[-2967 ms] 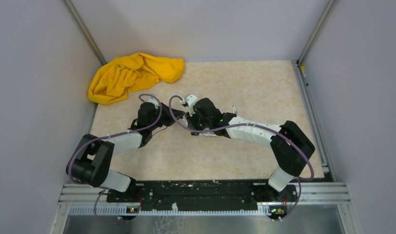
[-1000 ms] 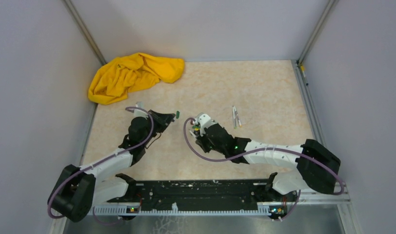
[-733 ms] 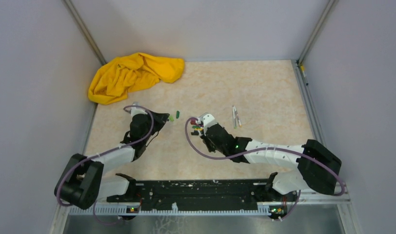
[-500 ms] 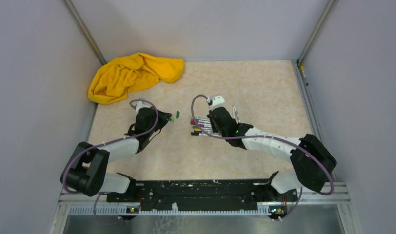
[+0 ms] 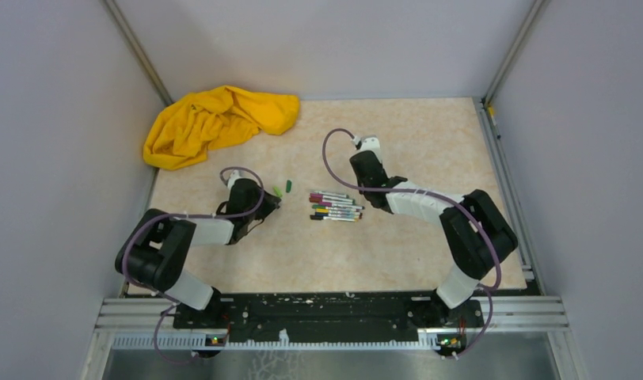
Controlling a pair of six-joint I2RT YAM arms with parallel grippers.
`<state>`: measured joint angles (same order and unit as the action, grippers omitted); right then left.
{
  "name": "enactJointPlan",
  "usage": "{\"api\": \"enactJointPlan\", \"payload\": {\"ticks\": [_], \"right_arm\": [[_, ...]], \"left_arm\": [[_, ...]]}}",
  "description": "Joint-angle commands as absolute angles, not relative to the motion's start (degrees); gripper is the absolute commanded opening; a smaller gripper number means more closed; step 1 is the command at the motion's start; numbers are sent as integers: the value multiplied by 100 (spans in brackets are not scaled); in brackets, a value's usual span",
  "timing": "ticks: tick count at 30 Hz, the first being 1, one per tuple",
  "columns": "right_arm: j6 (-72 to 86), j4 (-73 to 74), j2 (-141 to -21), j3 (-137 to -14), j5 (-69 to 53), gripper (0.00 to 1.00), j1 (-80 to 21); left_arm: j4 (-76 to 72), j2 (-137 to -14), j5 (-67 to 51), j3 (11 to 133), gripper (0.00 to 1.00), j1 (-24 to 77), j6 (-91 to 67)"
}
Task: Open the pen caps
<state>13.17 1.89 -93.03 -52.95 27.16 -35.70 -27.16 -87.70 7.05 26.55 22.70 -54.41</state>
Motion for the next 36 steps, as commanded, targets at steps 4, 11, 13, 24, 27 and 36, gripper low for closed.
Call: {"api": "enactJointPlan", "payload": {"ticks": [4, 11, 13, 24, 27, 36], "right_arm": [[1329, 366, -9740, -5833, 2828, 0, -3366], [1340, 432, -9920, -5877, 2783, 4, -3216], [1338, 412, -9923, -5855, 2754, 6, -3185], [1321, 448, -10082, -5875, 2673, 20, -3138], [1294, 441, -10073, -5885, 2672, 23, -3129], [1118, 479, -9843, -5965, 2637, 29, -3130]], "left_arm": [[-3035, -9140, 534, 2807, 28, 2181, -5501], [-3076, -9237, 441, 2883, 33, 2130, -5502], [-3068, -9235, 427, 2890, 33, 2128, -5502], [-3017, -9021, 345, 2780, 41, 2119, -5555], [-2989, -8907, 356, 2729, 47, 2124, -5559], [-2806, -8459, 369, 2624, 63, 2117, -5559]]}}
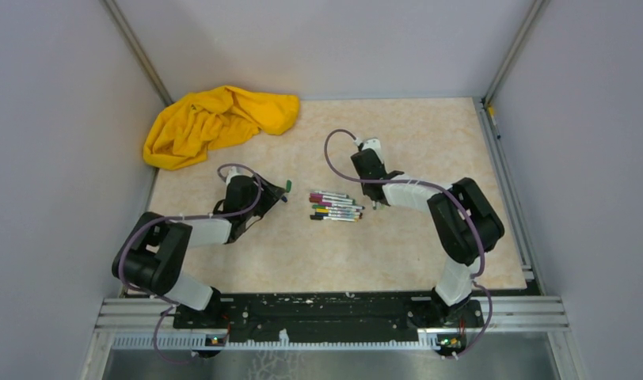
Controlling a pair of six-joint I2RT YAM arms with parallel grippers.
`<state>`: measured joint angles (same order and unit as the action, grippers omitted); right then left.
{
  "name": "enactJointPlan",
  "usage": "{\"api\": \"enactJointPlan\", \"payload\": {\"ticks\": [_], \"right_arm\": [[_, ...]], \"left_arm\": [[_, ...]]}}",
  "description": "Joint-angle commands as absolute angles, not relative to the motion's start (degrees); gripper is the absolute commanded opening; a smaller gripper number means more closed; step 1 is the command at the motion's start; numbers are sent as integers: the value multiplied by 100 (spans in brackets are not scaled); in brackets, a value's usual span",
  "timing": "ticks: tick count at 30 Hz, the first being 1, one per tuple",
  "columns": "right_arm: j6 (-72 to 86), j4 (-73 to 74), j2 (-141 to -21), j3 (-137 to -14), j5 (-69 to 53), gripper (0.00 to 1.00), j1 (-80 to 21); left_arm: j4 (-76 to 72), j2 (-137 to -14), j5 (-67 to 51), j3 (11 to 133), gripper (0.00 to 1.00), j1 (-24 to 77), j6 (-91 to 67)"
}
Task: Open the pen caps
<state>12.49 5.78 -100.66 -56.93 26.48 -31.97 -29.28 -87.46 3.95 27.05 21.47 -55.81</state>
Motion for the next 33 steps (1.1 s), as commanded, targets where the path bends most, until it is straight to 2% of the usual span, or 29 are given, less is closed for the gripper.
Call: {"api": "enactJointPlan", "payload": {"ticks": [1, 10, 17, 33], "right_arm": [[1083, 482, -9786, -5965, 2642, 30, -3129], [597, 432, -9416, -6162, 2387, 30, -3314], [256, 416, -9733, -6653, 1755, 30, -3515], [30, 693, -10750, -7442, 651, 26, -3524]], "left_arm": [[-2766, -8375, 369, 2613, 64, 2125, -5555], [-2580, -7665, 52, 2432, 67, 2205, -5596], [-2675, -7485, 66, 2336, 66, 2942, -5603], [-3081, -8743, 164, 2862, 59, 4279, -5448]]}}
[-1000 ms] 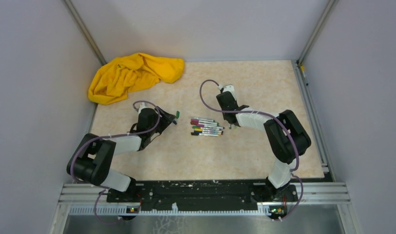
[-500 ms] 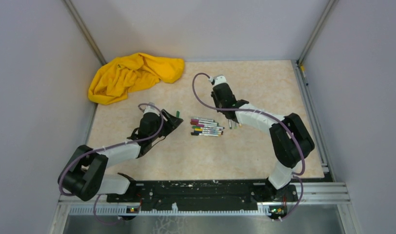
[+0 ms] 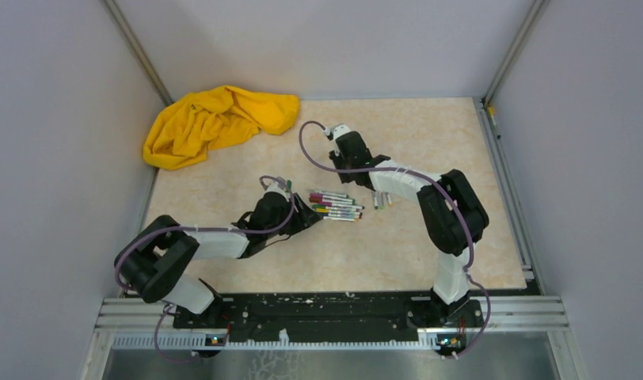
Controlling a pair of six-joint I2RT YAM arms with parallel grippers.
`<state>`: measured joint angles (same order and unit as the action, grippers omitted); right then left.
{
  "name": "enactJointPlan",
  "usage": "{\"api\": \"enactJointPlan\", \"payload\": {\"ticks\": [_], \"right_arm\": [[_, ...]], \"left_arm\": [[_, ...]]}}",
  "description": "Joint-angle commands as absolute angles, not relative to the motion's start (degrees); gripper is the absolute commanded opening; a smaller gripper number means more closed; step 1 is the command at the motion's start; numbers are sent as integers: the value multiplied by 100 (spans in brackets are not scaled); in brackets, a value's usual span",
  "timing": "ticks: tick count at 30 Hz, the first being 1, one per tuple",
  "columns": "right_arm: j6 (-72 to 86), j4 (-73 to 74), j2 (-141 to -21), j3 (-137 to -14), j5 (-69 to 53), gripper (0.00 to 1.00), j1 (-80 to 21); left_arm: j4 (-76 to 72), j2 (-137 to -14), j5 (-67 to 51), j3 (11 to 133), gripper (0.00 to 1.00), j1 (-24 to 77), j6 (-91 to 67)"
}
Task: Open the pen caps
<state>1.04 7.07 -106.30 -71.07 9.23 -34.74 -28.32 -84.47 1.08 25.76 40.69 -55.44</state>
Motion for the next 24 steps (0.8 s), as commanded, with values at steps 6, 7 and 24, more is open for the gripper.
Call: {"api": "enactJointPlan", "payload": {"ticks": [6, 7, 24], "right_arm": [[27, 754, -10916, -7496, 524, 26, -3517], [28, 769, -10930, -7499, 507, 26, -3519], [-184, 795, -11214, -7552, 351, 19, -3517]], "left_arm": [[-3100, -9126, 305, 3088, 56, 4509, -5467], [-3083, -9170, 341, 3130, 55, 4532, -5462], [-1809, -9709, 1246, 3872, 29, 4791, -5017]]}}
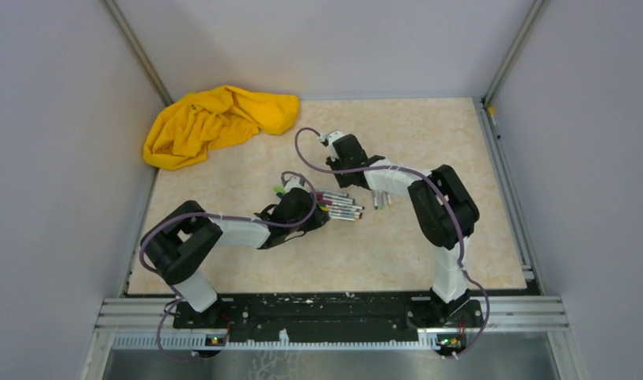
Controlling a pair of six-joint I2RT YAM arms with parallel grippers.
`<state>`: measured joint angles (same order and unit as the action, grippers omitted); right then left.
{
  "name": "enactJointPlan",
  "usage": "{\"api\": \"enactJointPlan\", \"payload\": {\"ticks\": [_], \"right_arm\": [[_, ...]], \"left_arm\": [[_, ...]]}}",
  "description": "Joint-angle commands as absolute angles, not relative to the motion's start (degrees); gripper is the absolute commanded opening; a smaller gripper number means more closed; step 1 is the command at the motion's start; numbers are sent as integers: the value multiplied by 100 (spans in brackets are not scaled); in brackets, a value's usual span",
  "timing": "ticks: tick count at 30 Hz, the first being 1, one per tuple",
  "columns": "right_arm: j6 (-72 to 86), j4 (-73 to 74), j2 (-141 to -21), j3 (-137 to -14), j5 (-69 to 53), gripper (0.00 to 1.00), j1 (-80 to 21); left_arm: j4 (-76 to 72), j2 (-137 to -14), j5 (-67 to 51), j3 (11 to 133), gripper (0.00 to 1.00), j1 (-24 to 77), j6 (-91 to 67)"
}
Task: Open the pen caps
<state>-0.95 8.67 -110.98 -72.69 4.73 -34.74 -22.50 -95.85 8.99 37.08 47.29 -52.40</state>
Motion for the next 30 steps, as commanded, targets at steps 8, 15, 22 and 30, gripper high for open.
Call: {"api": "enactJointPlan", "payload": {"ticks": [8, 15, 22, 30], "right_arm": [[-168, 753, -11248, -7368, 221, 16, -3522], [-101, 626, -11116, -6997, 200, 15, -3523], [-42, 543, -11026, -6702, 273, 15, -3518], [216, 463, -10836, -6373, 506, 15, -3507]], "left_arm": [[-1522, -9901, 1424, 4047, 29, 4816, -4922], [-1454, -10085, 1447, 4126, 28, 4837, -4931], [-1422, -10142, 1519, 4146, 28, 4843, -4924], [-1254, -10182, 1727, 4234, 28, 4835, -4832]]}}
